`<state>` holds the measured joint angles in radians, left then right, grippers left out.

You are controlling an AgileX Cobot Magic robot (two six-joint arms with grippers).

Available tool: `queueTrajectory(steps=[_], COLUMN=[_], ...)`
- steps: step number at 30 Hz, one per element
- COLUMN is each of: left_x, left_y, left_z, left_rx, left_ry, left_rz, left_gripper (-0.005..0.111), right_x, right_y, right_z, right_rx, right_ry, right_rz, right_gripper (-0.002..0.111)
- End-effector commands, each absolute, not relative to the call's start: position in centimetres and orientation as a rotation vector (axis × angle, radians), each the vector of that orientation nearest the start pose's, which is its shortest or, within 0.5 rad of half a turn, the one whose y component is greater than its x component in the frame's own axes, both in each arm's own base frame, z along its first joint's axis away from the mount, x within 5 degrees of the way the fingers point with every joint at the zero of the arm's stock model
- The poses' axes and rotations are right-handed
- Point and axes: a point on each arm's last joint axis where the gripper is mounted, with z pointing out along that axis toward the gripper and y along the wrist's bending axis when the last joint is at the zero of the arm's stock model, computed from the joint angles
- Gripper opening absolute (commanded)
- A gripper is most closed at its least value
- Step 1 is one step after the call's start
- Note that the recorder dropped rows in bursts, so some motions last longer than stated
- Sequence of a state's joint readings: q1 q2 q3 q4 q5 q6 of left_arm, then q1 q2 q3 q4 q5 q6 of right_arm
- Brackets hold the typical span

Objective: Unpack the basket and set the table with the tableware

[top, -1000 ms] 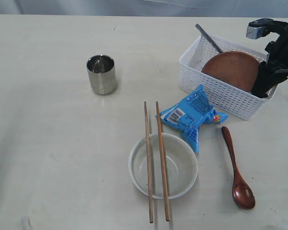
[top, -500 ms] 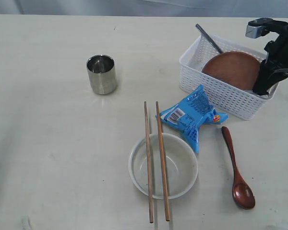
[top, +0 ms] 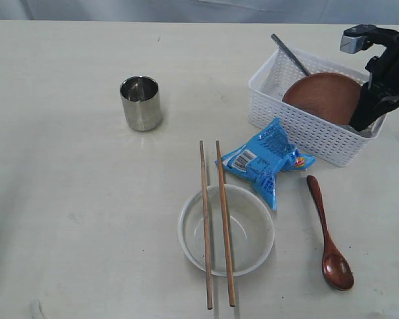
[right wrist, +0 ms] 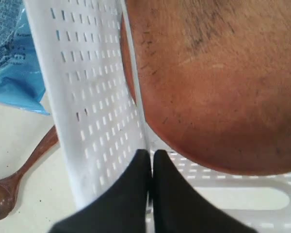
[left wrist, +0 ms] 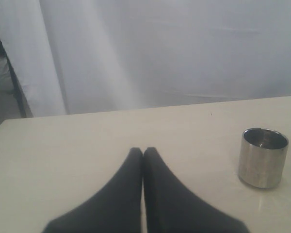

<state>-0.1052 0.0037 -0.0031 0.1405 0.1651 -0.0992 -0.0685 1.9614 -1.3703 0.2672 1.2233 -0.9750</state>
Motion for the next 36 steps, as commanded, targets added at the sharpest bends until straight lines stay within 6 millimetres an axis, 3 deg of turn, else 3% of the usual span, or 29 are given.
queueTrajectory(steps=[1,14,36], left_x=[5.6,5.6,5.6], left_y=[-0.4,-0.4,-0.4], left_z=[19.8,19.8,19.8], left_rx=[0.096,0.096,0.096], left_ry=[1.644,1.644,1.644], left_rz=[-0.030,-0.030,-0.030], left_gripper=[0.000,0.000,0.000], right_x=[36.0,37.2,36.3], right_y=[-0.2,-0.3,-0.2], right_z=[19.0,21.6,25.2], right_rx=[-1.227,-1.166,-1.099], right_ry=[2.847,2.790,2.734], right_rz=[0.424,0.344,0.276], right_gripper=[0.000,0.000,0.000])
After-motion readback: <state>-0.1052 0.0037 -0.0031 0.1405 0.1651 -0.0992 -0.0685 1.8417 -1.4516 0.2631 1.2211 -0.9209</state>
